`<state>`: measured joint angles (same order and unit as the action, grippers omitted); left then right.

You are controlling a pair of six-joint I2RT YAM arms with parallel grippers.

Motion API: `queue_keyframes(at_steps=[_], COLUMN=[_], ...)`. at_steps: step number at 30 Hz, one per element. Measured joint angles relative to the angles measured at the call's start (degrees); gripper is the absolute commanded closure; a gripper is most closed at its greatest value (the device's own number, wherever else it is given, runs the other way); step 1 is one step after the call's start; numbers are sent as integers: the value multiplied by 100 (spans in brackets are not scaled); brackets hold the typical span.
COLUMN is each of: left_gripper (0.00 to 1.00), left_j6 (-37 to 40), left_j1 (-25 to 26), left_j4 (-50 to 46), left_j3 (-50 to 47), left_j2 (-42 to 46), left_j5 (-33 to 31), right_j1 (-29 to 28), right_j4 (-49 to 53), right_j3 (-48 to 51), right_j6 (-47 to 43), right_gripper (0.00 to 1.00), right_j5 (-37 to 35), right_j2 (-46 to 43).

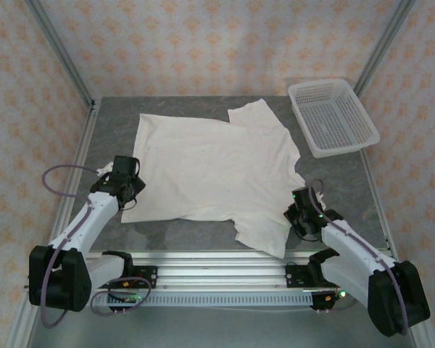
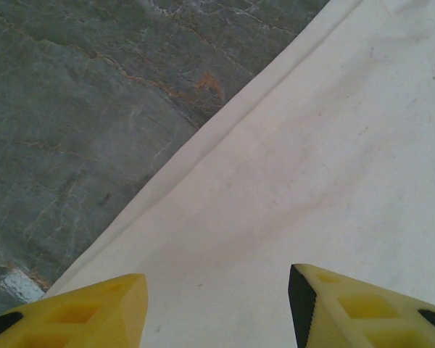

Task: Fold the inside-out t-shirt
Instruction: Smooth out the T-shirt at the center of the table, then move the T-shirt to the center of the table.

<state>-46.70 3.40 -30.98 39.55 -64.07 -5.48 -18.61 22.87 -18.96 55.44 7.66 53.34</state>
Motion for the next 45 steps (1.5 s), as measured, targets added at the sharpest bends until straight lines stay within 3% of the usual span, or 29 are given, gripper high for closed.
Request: queue_keyframes(at_steps=[3,4,8,10,12,13,17,20,24,33,35,40,45], left_gripper=[45,34,30,30,30,30,30,30,30,31,31,31,31], left_j6=[-70,-118,-446,-581,-647,-671,-776,-837,-833,-570,-570,-621,-730], left_j1=[-2,0,0,0,-2,-2,-2,-2,-2,-2,-2,-2,-48], left_j4=[-151,-238,-769,-999,-1099,-1110,-1123,-1123,-1121,-1121,-1123,-1322,-1639], left_j3=[0,2,24,24,24,24,13,13,13,13,13,13,-22], left_j2=[216,264,330,332,332,332,332,332,326,177,177,184,385], left_j5=[-105,-127,-387,-442,-439,-433,-387,-376,-297,-225,-212,-205,-131], right_j1=[-9,-11,-11,-11,-9,-9,-11,-9,68,120,118,120,142], right_j4=[232,339,817,831,772,734,1075,1451,1681,1217,1045,911,1023], right_j3=[-74,-114,-328,-356,-356,-356,-535,-579,-476,-321,-321,-302,-278], right_j6=[111,144,267,243,131,79,-61,-35,83,92,92,131,57], right_gripper=[98,98,99,89,66,61,57,56,61,59,66,96,100], right_j5=[-188,-284,-831,-977,-979,-953,-1043,-1248,-1231,-341,-310,-590,-1097], right_j2=[-127,-236,-984,-1158,-1167,-1086,-686,-994,-1360,-280,-140,-170,-1200])
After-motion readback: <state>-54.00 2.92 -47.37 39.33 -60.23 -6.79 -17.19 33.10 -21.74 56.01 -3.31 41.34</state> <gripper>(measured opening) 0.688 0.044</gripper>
